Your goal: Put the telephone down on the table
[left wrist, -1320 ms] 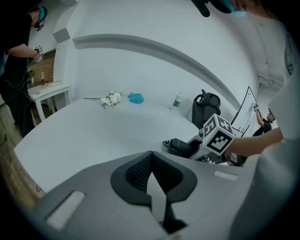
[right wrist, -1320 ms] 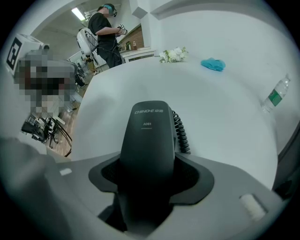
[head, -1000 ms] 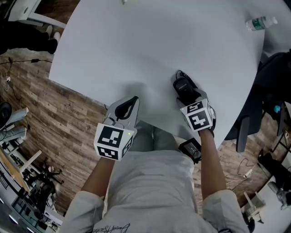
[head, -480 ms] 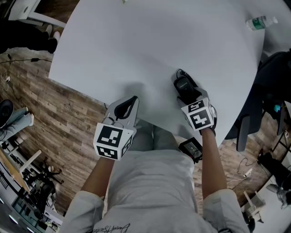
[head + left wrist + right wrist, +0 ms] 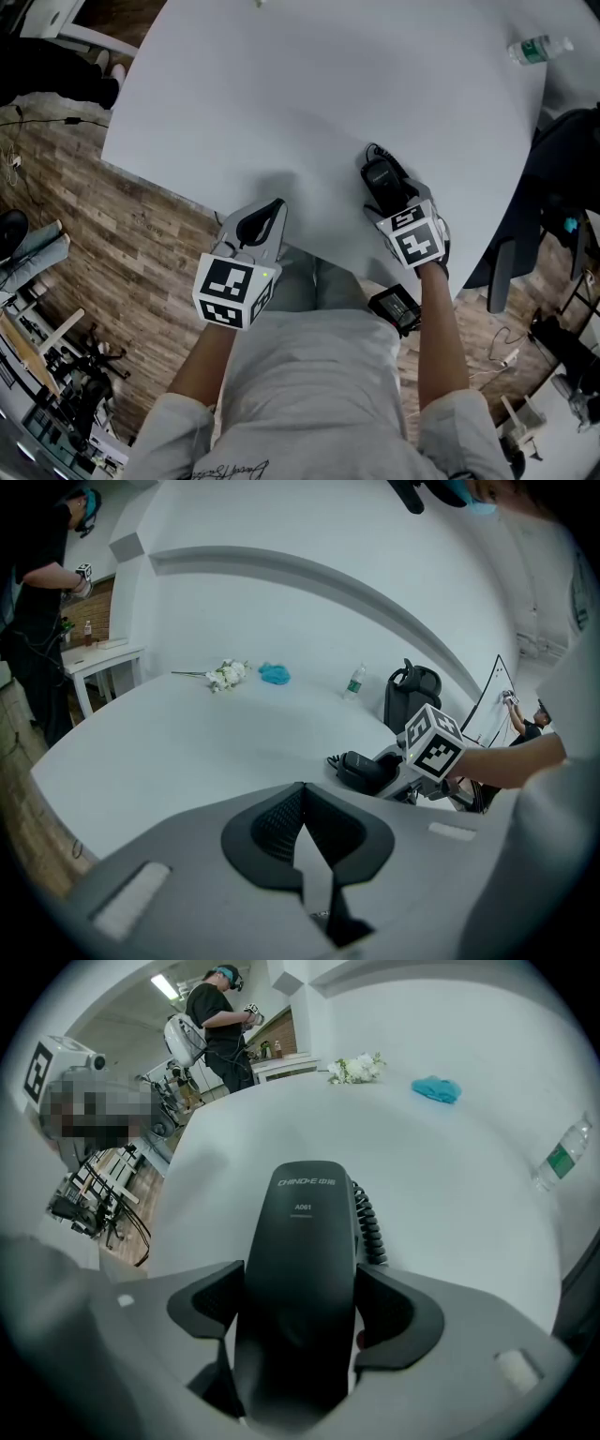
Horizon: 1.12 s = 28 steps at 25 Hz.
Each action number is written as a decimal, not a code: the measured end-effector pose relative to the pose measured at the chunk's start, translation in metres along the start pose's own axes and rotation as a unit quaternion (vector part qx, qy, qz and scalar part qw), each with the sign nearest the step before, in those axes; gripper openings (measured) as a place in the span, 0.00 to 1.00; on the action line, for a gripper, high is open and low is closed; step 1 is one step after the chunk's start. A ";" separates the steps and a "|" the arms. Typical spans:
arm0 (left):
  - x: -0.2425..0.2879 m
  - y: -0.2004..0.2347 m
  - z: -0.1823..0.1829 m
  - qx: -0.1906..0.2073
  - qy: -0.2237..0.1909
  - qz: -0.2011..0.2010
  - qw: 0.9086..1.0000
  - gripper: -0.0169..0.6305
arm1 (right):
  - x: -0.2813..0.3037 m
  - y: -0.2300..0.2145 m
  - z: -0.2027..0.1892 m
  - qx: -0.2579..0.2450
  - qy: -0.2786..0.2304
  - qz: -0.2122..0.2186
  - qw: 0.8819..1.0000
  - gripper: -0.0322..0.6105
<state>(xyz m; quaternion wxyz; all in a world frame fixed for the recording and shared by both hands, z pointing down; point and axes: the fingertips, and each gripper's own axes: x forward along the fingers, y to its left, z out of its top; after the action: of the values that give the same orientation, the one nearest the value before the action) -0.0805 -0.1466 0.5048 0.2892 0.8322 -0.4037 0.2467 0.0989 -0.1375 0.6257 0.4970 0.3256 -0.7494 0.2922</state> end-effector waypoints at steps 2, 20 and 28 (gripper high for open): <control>0.000 0.000 0.000 0.000 0.000 0.000 1.000 0.05 | -0.001 -0.001 0.000 0.001 0.000 -0.002 1.000 0.64; -0.005 -0.007 0.008 0.008 -0.015 -0.003 1.000 0.05 | -0.035 -0.007 0.017 0.022 -0.051 -0.005 0.998 0.63; -0.017 -0.015 0.012 0.013 -0.027 0.001 1.000 0.05 | -0.060 -0.011 0.021 0.028 -0.082 -0.025 0.996 0.53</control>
<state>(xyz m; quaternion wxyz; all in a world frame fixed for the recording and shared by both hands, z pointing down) -0.0755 -0.1380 0.4815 0.2673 0.8418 -0.4088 0.2300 0.1131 -0.1483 0.5637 0.4318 0.3810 -0.7706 0.2730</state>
